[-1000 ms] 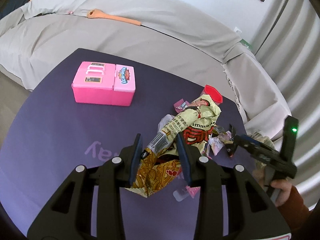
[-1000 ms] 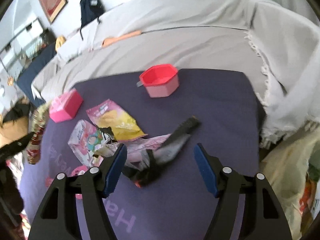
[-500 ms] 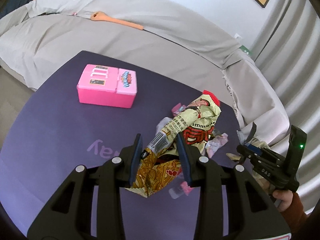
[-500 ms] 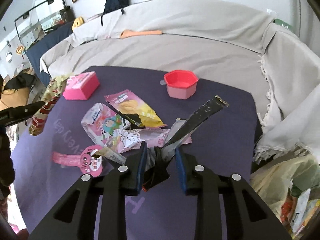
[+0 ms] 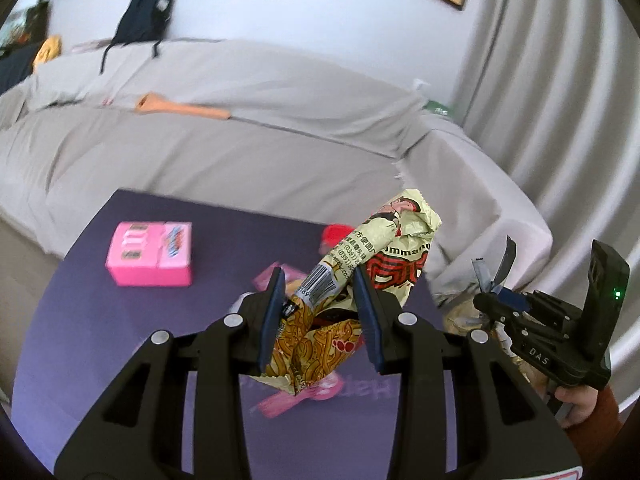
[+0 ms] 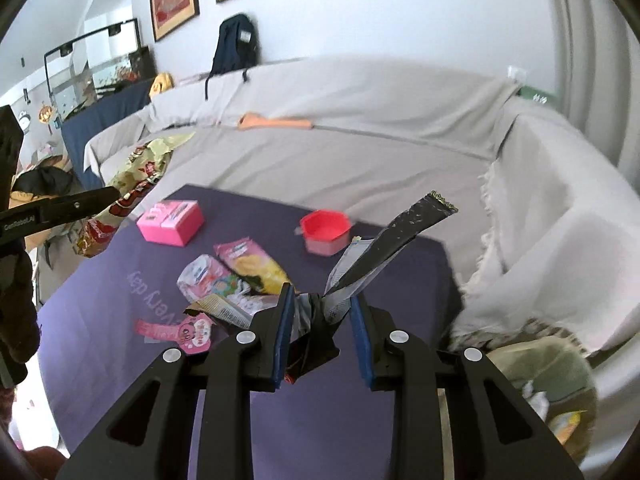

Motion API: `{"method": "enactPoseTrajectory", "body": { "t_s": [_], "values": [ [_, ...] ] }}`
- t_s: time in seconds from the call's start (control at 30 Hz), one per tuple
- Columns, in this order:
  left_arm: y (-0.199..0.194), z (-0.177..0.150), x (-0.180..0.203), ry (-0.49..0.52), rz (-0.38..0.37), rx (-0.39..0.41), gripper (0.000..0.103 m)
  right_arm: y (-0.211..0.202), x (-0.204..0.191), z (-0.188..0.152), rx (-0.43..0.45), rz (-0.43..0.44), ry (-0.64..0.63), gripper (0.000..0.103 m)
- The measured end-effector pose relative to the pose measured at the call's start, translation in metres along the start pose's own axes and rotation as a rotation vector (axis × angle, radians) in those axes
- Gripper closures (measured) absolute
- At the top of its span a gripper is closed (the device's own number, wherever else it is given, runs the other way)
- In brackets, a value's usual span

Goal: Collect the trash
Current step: 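Carry the crumpled wrapper with the left gripper while the right gripper carries the black strip to the bag, then drop both wrappers into the trash bag, opening both grippers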

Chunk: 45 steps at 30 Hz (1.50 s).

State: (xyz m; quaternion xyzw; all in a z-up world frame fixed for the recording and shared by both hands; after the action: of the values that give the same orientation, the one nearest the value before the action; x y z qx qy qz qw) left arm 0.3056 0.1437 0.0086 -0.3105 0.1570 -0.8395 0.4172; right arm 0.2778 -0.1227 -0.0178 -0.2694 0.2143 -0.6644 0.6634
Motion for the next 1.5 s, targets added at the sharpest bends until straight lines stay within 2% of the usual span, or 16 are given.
{"method": "enactPoseTrajectory", "body": {
  "t_s": [0.27,0.5,0.67,0.87,1.23,1.5],
  "values": [
    [0.024,0.008,0.062,0.088,-0.064,-0.026,0.069,-0.036,0.066,-0.007,0.058,-0.088,0.072,0.076],
    [0.063,0.007,0.121,0.107,-0.192,-0.079,0.069,-0.065,0.135,-0.027,0.087,-0.177,0.153,0.076],
    [0.098,-0.003,0.168,0.158,-0.248,-0.135,0.069,-0.08,0.186,-0.05,0.074,-0.235,0.221,0.076],
    [0.134,-0.027,0.205,0.195,-0.299,-0.225,0.069,-0.098,0.225,-0.079,0.065,-0.293,0.27,0.076],
    [0.16,-0.063,0.222,0.201,-0.299,-0.31,0.069,-0.097,0.259,-0.118,0.018,-0.324,0.329,0.076],
    [0.167,-0.065,0.214,0.177,-0.288,-0.319,0.069,-0.043,0.262,-0.134,-0.068,-0.273,0.349,0.076]
  ]
}}
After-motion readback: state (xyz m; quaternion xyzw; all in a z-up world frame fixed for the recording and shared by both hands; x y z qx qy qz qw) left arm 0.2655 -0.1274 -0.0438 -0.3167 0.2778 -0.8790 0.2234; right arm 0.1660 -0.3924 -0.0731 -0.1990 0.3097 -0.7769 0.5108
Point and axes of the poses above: each gripper's, at about its wrist camera, not at the fingertips, and y roughly the way its jaws point, x to its right, z to its top, the point moved 4 cm from there along y, roughly the way its jaws point, and after that the axes turned 14 degrees about -z, right-handed, at the moved point
